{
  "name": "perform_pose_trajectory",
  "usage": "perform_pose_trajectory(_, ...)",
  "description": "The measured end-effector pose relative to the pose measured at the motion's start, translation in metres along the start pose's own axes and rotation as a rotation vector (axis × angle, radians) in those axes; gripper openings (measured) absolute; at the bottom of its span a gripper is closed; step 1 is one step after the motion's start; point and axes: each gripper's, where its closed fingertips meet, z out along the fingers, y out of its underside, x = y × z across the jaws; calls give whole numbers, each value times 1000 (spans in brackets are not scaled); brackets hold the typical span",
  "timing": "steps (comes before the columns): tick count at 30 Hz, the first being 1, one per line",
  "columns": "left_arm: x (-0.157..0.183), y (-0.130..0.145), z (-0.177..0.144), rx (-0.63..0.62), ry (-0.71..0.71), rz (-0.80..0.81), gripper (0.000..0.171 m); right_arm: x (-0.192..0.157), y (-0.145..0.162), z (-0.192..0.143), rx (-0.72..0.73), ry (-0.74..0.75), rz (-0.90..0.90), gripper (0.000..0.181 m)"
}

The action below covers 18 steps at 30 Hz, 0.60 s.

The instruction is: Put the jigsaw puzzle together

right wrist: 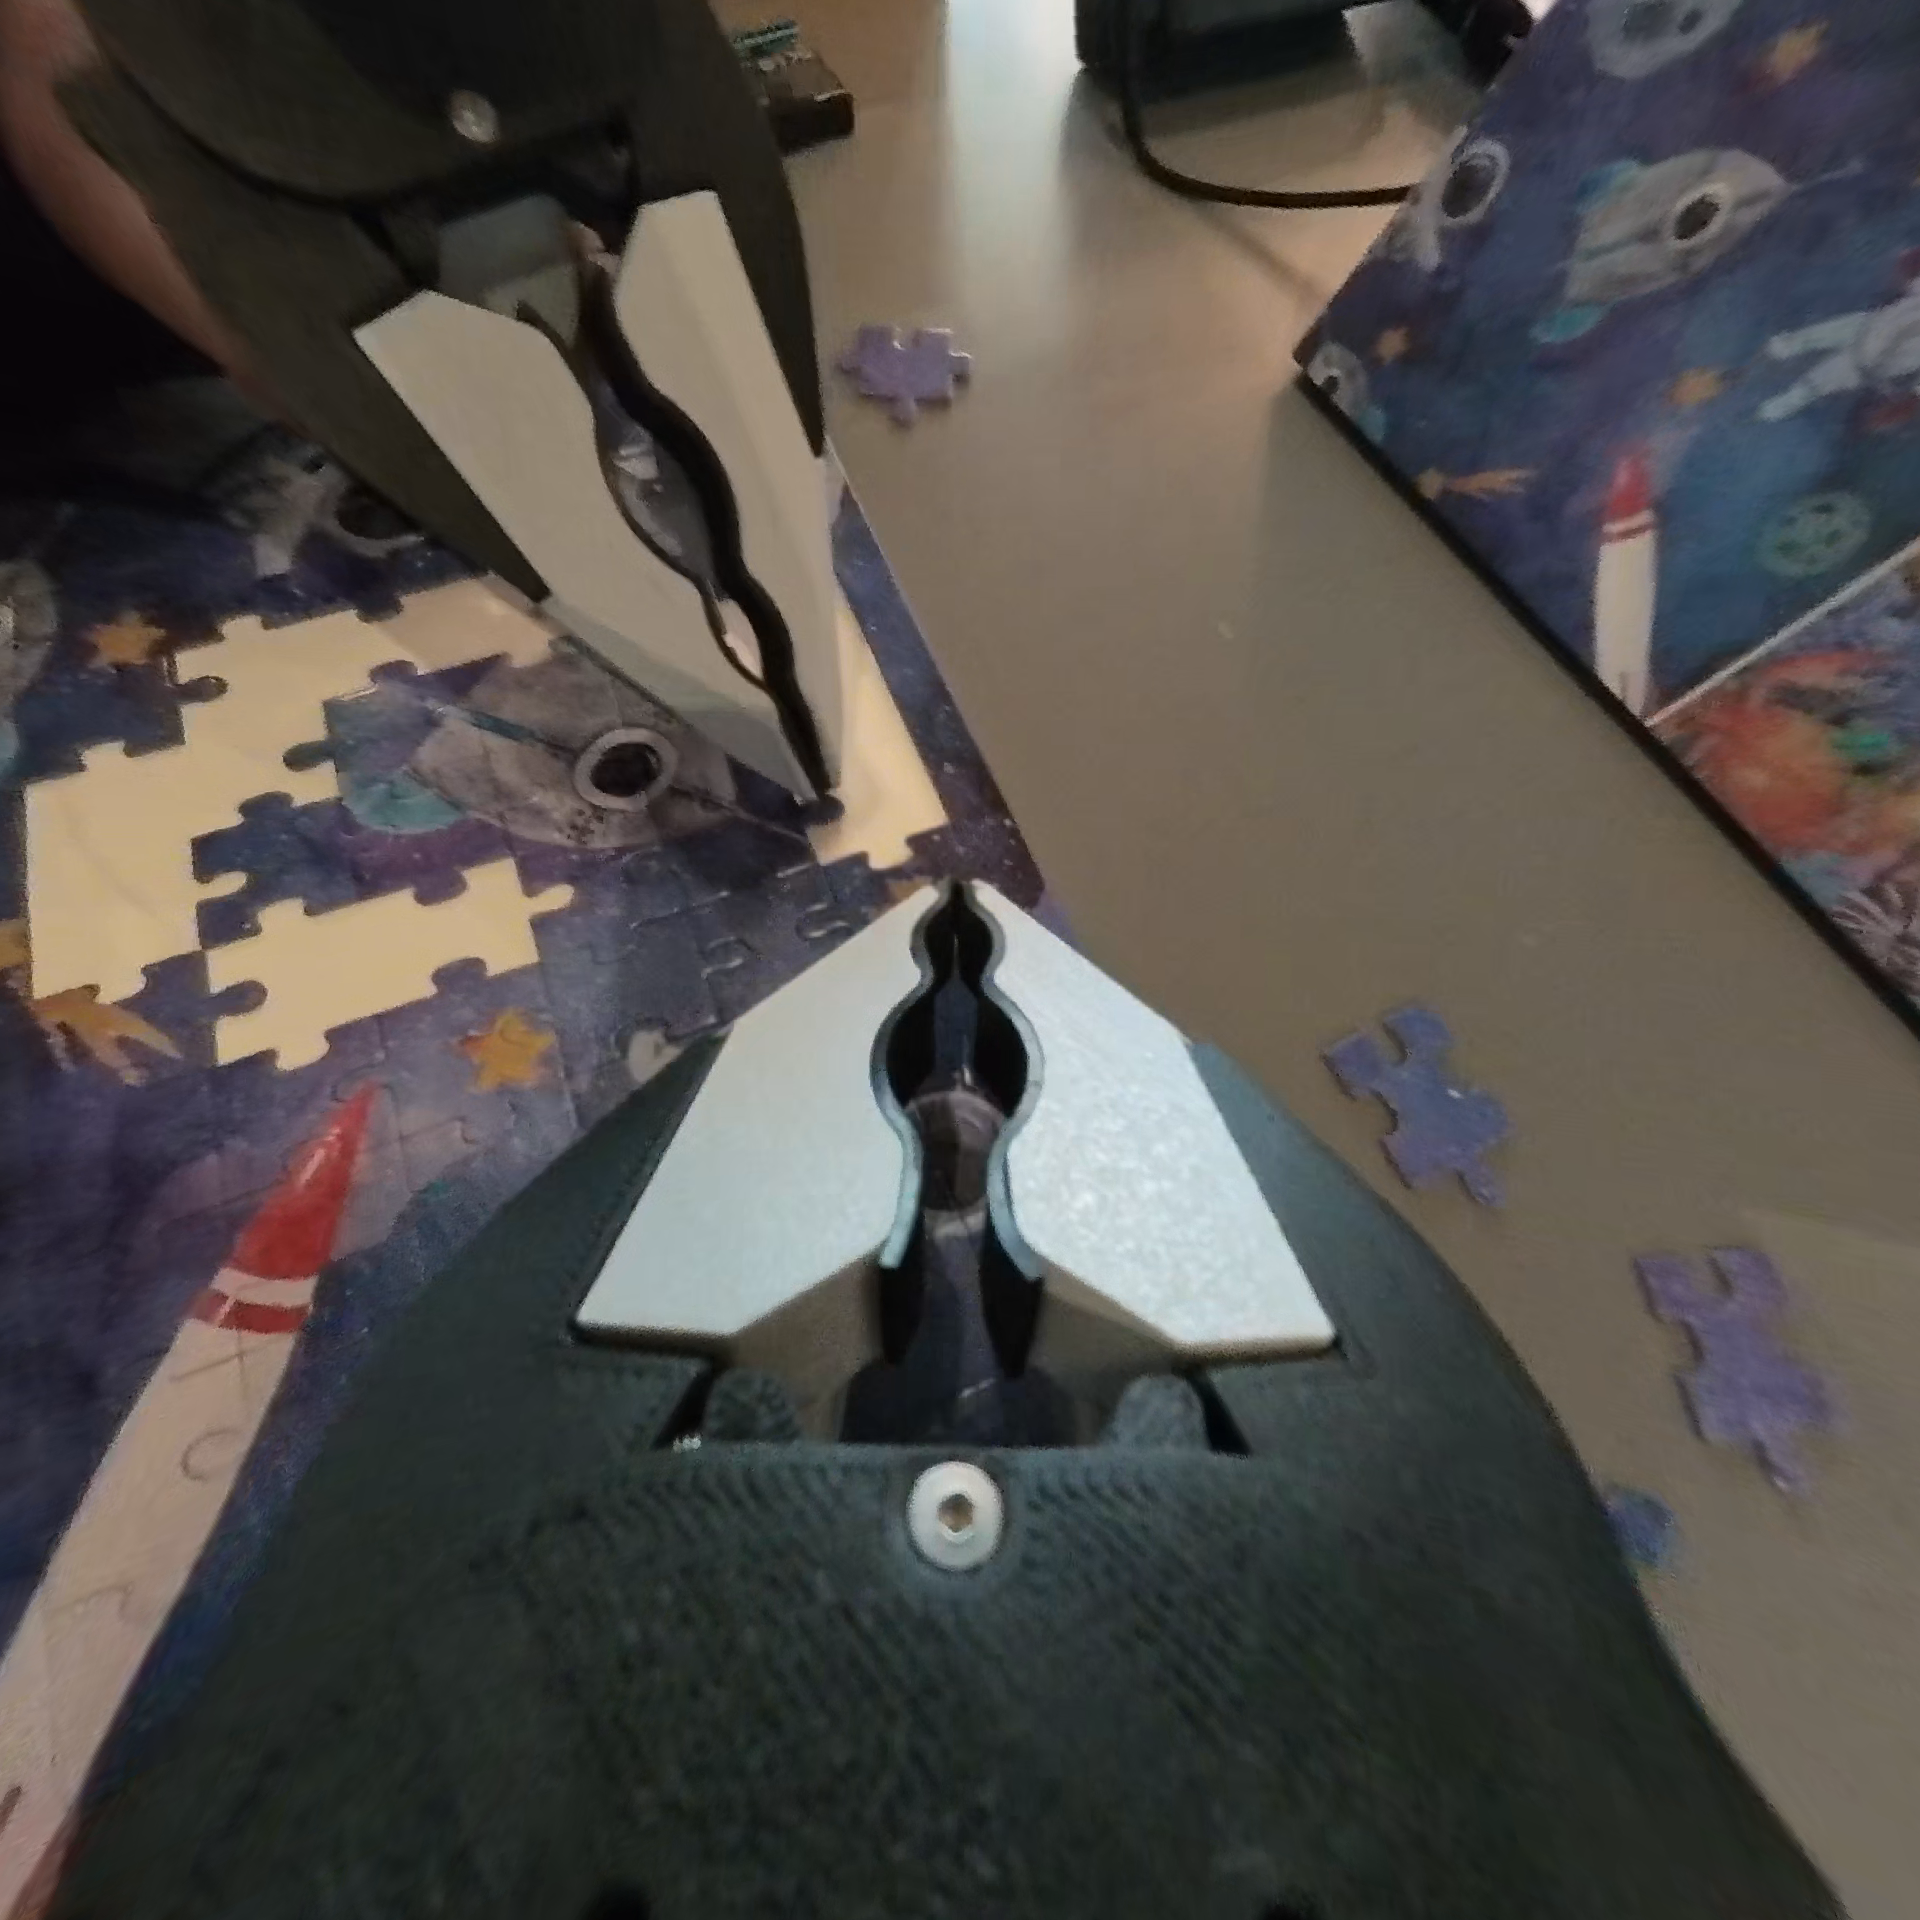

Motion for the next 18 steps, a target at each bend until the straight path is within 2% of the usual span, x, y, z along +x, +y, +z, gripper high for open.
perform_pose_trajectory(6,-27,3,-17,50,-51,-82,0,-11,0,-11,60,-119,1,0)
perform_pose_trajectory(10,-42,2,-24,91,-89,-120,0,-24,21,0,-67,-149,-82,0)
perform_pose_trajectory(14,-49,3,-26,80,-159,-91,0,-15,-7,-17,91,-110,-49,0)
perform_pose_trajectory(16,-52,1,-28,91,-183,-85,0,-20,-14,-20,140,-154,-27,0)
perform_pose_trajectory(18,-55,-1,-31,110,-199,-86,0,-28,3,-7,46,-193,-40,0)
